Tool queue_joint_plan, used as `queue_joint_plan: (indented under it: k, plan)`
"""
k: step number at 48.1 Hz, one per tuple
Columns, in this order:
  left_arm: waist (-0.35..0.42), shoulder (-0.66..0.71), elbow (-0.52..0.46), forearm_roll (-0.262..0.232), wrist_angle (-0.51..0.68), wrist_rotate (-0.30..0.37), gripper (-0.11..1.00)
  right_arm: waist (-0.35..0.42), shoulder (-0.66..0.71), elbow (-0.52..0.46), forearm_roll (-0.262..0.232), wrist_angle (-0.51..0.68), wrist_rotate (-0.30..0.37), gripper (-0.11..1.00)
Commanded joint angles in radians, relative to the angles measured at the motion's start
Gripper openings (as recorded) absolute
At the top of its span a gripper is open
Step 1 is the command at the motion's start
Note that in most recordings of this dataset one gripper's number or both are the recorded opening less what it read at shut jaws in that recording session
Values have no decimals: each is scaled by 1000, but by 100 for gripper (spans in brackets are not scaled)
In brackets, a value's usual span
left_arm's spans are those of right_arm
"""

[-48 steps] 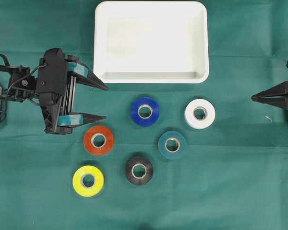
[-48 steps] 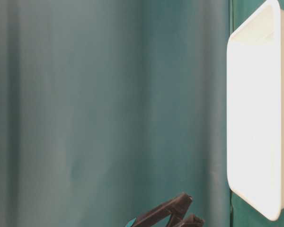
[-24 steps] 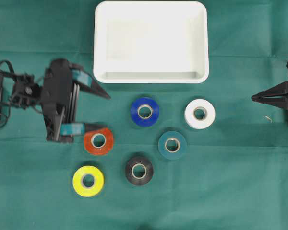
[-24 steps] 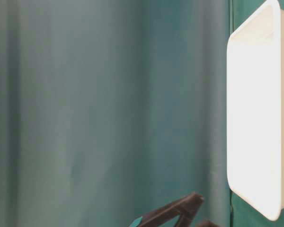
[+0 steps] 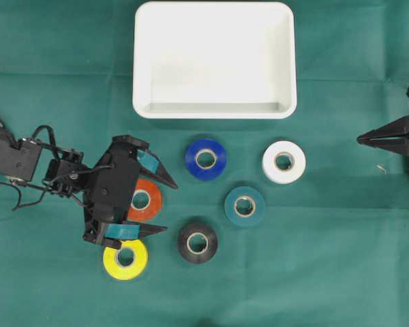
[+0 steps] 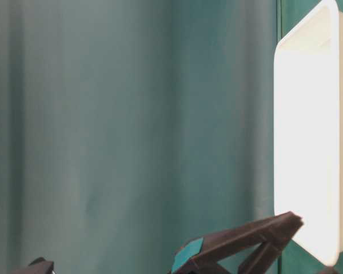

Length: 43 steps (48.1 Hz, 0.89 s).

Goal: Put the tape into the white case with the left arm.
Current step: 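Reach the open left gripper over the black tape roll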

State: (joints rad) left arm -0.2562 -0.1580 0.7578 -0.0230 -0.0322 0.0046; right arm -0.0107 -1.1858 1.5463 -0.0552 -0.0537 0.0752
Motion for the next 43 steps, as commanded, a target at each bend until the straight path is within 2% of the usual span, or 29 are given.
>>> queue_joint_plan:
  k: [1, 20, 43]
  plan:
    - [-3, 2, -29, -3, -3, -2, 95, -2, 6, -12, -2, -11, 2, -9]
    - [-3, 57, -58, -3, 21, -2, 95, 0, 6, -12, -2, -11, 2, -9]
    - [-3, 224, -138, -3, 25, -2, 95, -2, 6, -12, -2, -11, 2, -9]
